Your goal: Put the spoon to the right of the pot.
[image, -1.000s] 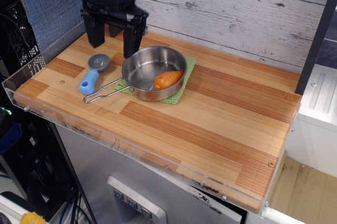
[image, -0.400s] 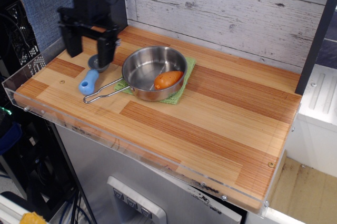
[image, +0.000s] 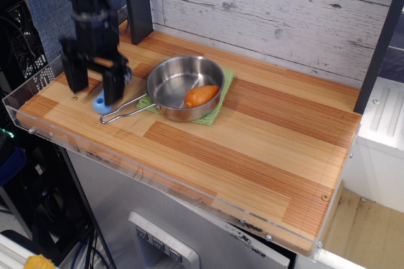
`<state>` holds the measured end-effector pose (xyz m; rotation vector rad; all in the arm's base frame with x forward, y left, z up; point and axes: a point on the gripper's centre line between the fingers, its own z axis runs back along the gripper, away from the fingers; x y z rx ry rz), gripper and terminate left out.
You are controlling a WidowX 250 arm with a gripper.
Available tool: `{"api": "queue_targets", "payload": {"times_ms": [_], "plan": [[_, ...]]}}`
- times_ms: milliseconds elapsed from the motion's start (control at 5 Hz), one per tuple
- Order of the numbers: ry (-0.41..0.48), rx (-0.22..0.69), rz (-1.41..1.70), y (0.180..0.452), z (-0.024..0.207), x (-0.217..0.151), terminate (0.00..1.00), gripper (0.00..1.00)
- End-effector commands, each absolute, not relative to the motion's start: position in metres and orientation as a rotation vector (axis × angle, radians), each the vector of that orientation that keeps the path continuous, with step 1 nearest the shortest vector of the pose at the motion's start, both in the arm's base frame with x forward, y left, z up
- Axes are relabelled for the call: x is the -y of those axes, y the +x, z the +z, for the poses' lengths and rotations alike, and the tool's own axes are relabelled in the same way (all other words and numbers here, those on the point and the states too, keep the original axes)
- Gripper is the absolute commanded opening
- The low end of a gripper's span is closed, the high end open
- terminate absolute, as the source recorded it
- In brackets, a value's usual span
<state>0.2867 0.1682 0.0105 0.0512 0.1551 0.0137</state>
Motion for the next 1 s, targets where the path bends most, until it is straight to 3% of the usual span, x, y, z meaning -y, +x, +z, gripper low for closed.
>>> {"api": "queue_targets", "payload": {"times_ms": [0, 200, 400, 600, 800], "plan": [[0.021, -0.173, -0.006, 0.299, -0.006, -0.153, 0.00, 1.00], [-0.046, -0.125, -0.076, 0.306, -0.004, -0.135, 0.00, 1.00], [-0.157, -0.034, -0.130, 0.304, 0.008, -0.132, 0.00, 0.00], [-0.156, -0.018, -0.107, 0.300, 0.023, -0.131, 0.00, 0.00], [-0.070, -0.034, -0.074, 0.298, 0.047, -0.127, 0.00, 0.00]]}}
